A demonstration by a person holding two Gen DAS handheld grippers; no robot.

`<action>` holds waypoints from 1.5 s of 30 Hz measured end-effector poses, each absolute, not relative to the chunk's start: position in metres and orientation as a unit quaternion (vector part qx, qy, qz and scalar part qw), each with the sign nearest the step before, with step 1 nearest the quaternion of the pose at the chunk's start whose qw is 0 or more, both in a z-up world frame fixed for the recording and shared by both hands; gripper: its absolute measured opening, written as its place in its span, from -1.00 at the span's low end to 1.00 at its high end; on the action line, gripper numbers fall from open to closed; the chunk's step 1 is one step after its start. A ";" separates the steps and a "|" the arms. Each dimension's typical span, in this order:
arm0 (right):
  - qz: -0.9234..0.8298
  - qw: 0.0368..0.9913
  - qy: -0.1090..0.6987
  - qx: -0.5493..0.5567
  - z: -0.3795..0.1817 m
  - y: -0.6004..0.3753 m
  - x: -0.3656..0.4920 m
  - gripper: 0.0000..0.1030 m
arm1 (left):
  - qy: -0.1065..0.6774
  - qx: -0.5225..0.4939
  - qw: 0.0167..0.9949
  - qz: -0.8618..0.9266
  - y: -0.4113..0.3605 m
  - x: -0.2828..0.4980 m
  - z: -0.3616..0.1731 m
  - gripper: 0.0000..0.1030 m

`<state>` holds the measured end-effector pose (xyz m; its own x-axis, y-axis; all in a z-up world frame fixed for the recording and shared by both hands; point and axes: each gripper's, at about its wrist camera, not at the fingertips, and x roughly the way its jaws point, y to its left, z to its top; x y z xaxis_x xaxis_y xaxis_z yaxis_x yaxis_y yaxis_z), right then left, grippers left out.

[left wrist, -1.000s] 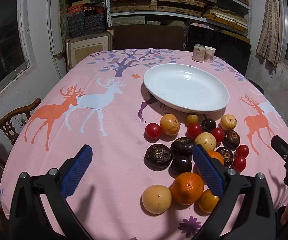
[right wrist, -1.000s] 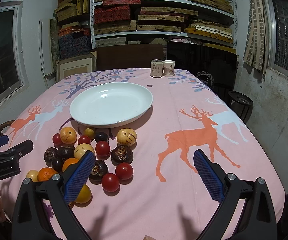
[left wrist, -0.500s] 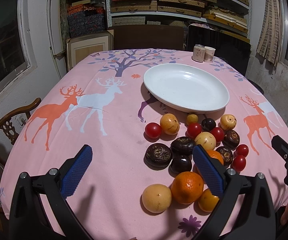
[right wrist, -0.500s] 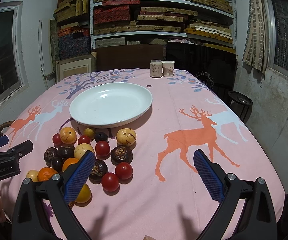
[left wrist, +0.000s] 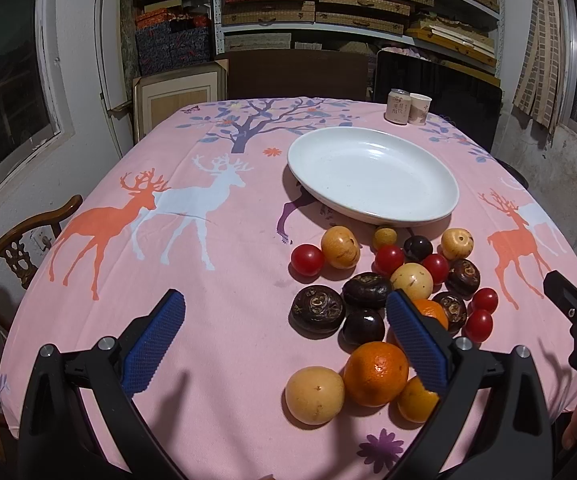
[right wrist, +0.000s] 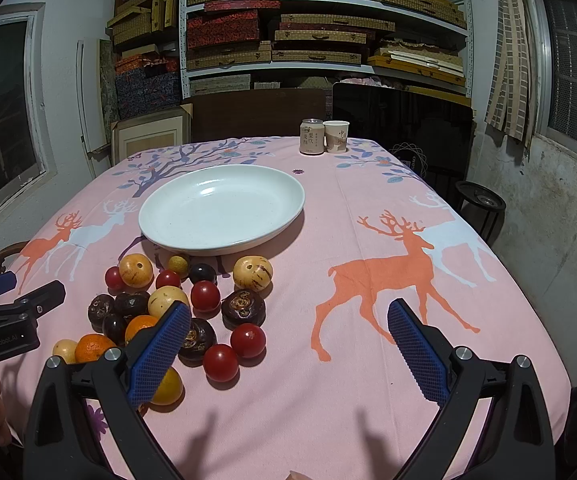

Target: Organize fruits

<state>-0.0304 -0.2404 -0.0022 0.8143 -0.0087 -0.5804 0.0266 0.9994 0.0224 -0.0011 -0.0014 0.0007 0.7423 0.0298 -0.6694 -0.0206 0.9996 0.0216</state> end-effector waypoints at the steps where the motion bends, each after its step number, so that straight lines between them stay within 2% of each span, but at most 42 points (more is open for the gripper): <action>1: -0.009 0.952 0.305 0.015 -0.002 -0.240 -0.030 0.93 | 0.359 0.006 0.933 0.013 -0.001 -0.001 0.001 0.91; 16: 0.005 0.953 0.303 0.005 -0.001 -0.241 -0.033 0.93 | 0.362 0.019 0.932 -0.006 0.004 -0.008 -0.004 0.91; 24: -0.009 0.949 0.315 0.026 -0.009 -0.258 -0.033 0.93 | 0.421 0.081 0.903 -0.034 0.020 -0.033 -0.045 0.91; 31: 0.001 0.949 0.316 0.013 -0.011 -0.251 -0.034 0.93 | 0.416 0.098 0.901 -0.070 0.004 -0.030 -0.055 0.91; 33: -0.004 0.950 0.312 0.011 -0.009 -0.252 -0.036 0.93 | 0.412 0.107 0.901 -0.086 -0.002 -0.027 -0.058 0.71; 34: -0.006 0.950 0.311 0.013 -0.008 -0.254 -0.036 0.93 | 0.409 0.100 0.901 -0.103 -0.003 -0.026 -0.060 0.41; 35: -0.007 0.950 0.311 0.014 -0.008 -0.255 -0.036 0.93 | 0.413 0.092 0.898 -0.118 -0.004 -0.023 -0.061 -0.05; 36: -0.008 0.950 0.313 0.015 -0.009 -0.257 -0.036 0.93 | 0.426 0.086 0.891 -0.134 -0.005 -0.020 -0.065 -0.21; 45: 0.067 0.930 0.361 -0.024 -0.029 -0.249 -0.029 0.91 | 0.389 0.091 0.906 -0.137 -0.004 -0.033 -0.053 -0.26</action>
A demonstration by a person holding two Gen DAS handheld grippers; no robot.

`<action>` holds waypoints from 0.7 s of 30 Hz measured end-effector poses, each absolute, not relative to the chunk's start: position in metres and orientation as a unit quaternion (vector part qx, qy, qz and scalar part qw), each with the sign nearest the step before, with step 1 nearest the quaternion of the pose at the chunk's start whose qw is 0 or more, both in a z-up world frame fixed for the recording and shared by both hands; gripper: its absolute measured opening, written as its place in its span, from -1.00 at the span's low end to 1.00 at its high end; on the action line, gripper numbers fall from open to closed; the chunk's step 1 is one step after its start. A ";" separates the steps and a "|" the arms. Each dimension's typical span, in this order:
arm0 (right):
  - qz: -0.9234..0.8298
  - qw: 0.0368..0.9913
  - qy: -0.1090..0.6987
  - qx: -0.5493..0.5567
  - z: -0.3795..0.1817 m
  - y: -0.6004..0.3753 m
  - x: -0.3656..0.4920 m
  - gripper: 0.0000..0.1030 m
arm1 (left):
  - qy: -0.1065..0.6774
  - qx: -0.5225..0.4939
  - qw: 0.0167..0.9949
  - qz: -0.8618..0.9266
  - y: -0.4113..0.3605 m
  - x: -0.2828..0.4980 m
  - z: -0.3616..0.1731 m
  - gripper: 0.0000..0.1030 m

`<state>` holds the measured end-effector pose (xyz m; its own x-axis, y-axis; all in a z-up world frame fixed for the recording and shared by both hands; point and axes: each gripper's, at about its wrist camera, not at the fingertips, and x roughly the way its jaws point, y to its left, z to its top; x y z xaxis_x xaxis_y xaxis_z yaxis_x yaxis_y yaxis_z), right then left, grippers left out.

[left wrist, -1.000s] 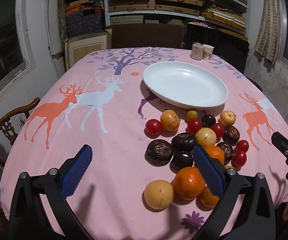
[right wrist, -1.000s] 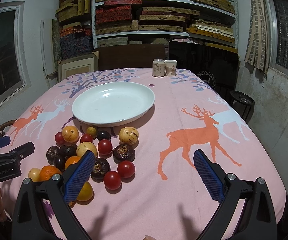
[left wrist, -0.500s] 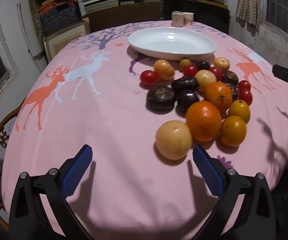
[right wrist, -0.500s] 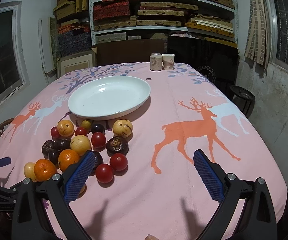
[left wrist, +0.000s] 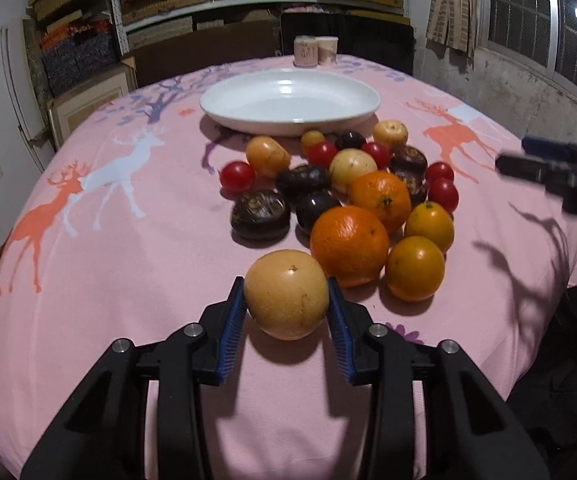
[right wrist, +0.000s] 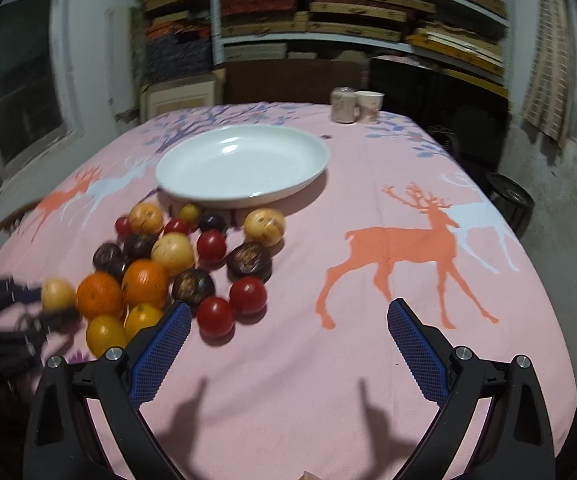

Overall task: Organize fruits
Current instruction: 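Grasp the pale grapefruit with the left tool while the right tool grasps a red tomato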

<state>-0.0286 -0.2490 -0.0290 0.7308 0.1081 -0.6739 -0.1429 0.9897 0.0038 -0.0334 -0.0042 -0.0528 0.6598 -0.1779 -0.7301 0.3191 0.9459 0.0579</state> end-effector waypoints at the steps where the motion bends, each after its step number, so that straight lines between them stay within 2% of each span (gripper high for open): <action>1: 0.083 0.925 0.369 -0.036 -0.034 -0.246 -0.028 0.84 | 0.384 0.082 0.910 -0.136 0.000 -0.035 -0.048 -0.26; 6: 0.106 0.914 0.388 -0.047 -0.051 -0.236 -0.020 0.61 | 0.374 0.075 0.914 -0.137 0.003 -0.038 -0.036 -0.26; 8: 0.129 0.905 0.403 -0.044 -0.055 -0.229 -0.015 0.22 | 0.379 0.077 0.912 -0.139 0.001 -0.038 -0.038 -0.26; 9: 0.136 0.902 0.407 -0.049 -0.057 -0.225 -0.014 0.13 | 0.381 0.076 0.911 -0.137 0.001 -0.038 -0.039 -0.26; 16: 0.154 0.893 0.419 -0.044 -0.069 -0.203 -0.002 0.08 | 0.390 0.064 0.909 -0.134 0.004 -0.035 -0.045 -0.25; 18: 0.158 0.893 0.419 -0.037 -0.070 -0.200 0.001 -0.09 | 0.391 0.065 0.908 -0.136 0.003 -0.034 -0.046 -0.25; 20: 0.158 0.892 0.421 -0.038 -0.072 -0.200 0.005 -0.46 | 0.394 0.063 0.907 -0.136 0.003 -0.032 -0.048 -0.25; 21: 0.157 0.893 0.421 -0.037 -0.072 -0.202 0.005 -0.46 | 0.395 0.062 0.906 -0.135 0.003 -0.032 -0.049 -0.25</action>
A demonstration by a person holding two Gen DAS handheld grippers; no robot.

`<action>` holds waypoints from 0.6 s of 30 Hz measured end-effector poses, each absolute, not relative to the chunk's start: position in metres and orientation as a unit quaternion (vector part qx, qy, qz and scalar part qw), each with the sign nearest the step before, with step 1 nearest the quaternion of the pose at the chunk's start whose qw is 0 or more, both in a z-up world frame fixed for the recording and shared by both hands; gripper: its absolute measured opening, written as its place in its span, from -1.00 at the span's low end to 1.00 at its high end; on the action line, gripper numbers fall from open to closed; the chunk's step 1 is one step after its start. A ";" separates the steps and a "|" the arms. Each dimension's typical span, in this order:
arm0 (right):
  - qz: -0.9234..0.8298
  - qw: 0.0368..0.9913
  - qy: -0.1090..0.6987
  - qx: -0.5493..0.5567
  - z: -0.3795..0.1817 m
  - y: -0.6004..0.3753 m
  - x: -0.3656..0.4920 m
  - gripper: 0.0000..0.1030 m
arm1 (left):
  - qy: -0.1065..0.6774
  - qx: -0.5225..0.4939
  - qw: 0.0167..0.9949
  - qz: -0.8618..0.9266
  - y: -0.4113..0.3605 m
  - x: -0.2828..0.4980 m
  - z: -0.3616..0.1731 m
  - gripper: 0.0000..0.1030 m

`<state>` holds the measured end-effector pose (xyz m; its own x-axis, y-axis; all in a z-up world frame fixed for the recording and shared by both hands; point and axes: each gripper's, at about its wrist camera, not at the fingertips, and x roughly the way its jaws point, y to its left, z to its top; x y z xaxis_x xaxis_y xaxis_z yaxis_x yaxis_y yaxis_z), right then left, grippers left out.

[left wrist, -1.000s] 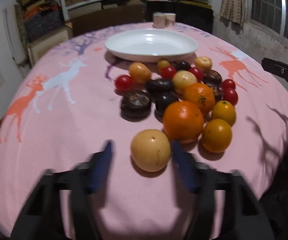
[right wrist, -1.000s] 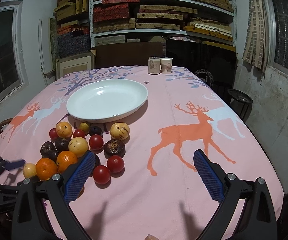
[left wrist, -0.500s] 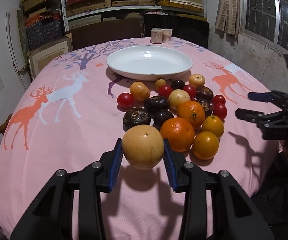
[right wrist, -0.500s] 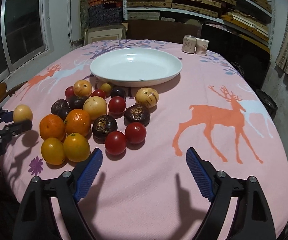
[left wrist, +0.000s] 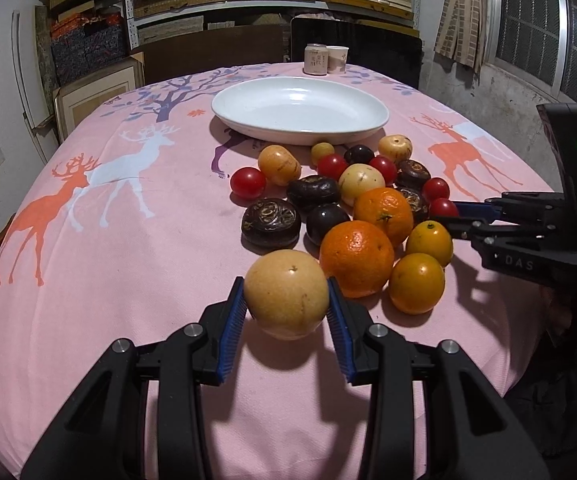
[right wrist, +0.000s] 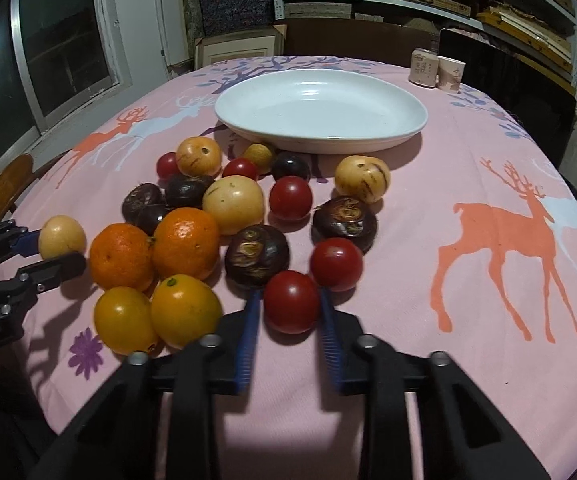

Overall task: Organize fruits
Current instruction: 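Grasp the pale grapefruit with the left tool while the right tool grasps a red tomato, then carry both fruits over the white plate and open both tools to release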

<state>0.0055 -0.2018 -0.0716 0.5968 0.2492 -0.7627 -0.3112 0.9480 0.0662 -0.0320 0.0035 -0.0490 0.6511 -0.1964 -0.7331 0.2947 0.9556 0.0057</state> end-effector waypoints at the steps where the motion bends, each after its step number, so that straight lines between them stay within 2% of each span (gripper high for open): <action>1: 0.158 0.892 0.422 -0.032 -0.072 -0.203 0.005 -0.47 | 0.397 0.061 0.906 -0.134 0.004 -0.031 -0.050 -0.25; 6: 0.168 0.891 0.422 -0.005 -0.062 -0.214 0.001 -0.47 | 0.393 0.048 0.908 -0.136 0.010 -0.030 -0.045 -0.25; 11: 0.188 0.901 0.391 0.012 -0.026 -0.227 0.004 -0.47 | 0.376 0.037 0.913 -0.152 0.013 -0.017 -0.019 -0.25; 18: 0.186 0.906 0.379 0.015 0.008 -0.231 0.093 -0.46 | 0.347 0.044 0.923 -0.161 -0.007 0.085 0.021 -0.25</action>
